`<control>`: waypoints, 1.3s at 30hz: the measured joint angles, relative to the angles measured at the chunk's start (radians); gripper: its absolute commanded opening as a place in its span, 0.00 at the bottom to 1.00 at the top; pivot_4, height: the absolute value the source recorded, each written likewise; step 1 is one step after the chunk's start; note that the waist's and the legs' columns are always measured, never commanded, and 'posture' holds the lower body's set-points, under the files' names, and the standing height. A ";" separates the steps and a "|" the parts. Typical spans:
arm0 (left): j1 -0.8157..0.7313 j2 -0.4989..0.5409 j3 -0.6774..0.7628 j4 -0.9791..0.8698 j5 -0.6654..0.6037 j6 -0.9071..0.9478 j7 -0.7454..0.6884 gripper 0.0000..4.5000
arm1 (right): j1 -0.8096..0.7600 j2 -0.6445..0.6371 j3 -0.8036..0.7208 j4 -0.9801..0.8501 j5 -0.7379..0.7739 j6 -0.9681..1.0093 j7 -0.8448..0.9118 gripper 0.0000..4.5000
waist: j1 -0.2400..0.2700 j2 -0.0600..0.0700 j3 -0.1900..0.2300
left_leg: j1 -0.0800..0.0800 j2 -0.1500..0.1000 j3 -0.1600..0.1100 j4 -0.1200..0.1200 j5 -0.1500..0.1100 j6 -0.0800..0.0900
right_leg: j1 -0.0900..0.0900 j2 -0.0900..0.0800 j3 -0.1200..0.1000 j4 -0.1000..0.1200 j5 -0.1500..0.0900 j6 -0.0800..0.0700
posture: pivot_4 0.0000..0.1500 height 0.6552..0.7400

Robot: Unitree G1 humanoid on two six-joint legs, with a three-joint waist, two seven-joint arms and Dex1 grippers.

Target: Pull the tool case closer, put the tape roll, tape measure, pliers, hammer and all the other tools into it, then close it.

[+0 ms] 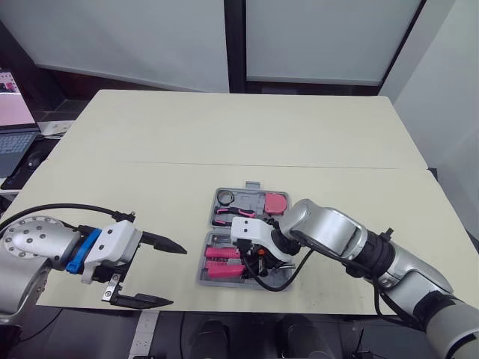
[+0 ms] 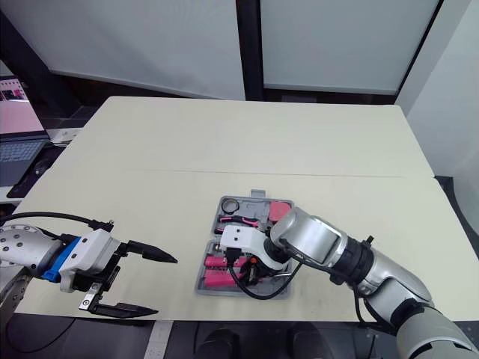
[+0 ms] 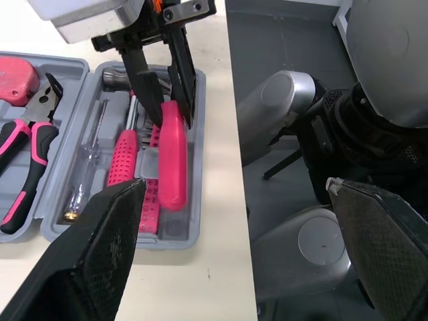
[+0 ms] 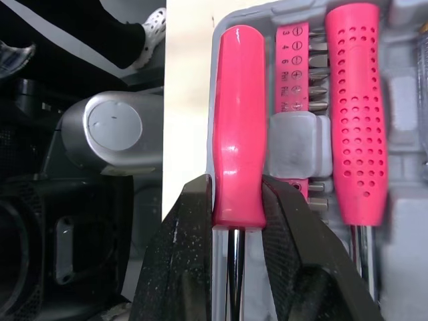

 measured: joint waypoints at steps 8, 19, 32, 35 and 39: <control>0.055 0.003 0.011 -0.016 0.013 -0.021 -0.004 1.00 | 0.000 0.049 0.011 0.037 0.003 0.018 -0.070 0.16 | -0.003 0.000 0.000 | 0.000 0.000 0.000 0.000 0.000 0.000 | 0.000 0.000 0.000 0.000 0.000 0.000 | 1.00 1.00; 0.059 0.005 0.035 -0.033 0.013 -0.013 0.005 1.00 | 0.005 0.066 0.049 0.054 0.000 -0.008 -0.097 0.16 | -0.010 0.000 0.000 | 0.000 0.000 0.000 0.000 0.000 0.000 | 0.000 0.001 0.000 0.000 0.000 0.000 | 1.00 1.00; 0.049 0.005 0.035 -0.034 0.014 -0.011 0.017 1.00 | 0.004 0.098 0.048 0.086 0.002 -0.062 -0.105 0.44 | -0.014 0.000 0.000 | 0.000 0.000 -0.001 -0.001 0.000 0.000 | -0.001 0.001 0.000 0.000 0.000 0.000 | 1.00 1.00; 0.037 0.005 0.034 -0.031 0.015 -0.011 0.016 1.00 | -0.014 0.072 0.027 0.085 0.001 -0.109 -0.086 0.44 | -0.014 0.000 0.000 | 0.000 0.000 0.000 -0.001 0.000 0.000 | -0.001 0.001 0.000 0.000 0.000 0.000 | 1.00 1.00; 0.027 0.005 0.032 -0.028 0.016 -0.013 0.016 1.00 | -0.006 0.010 -0.039 0.046 0.017 -0.213 -0.012 0.44 | -0.013 0.000 0.000 | 0.000 0.000 -0.001 -0.001 0.000 0.000 | -0.001 0.000 0.000 0.000 0.000 0.000 | 1.00 1.00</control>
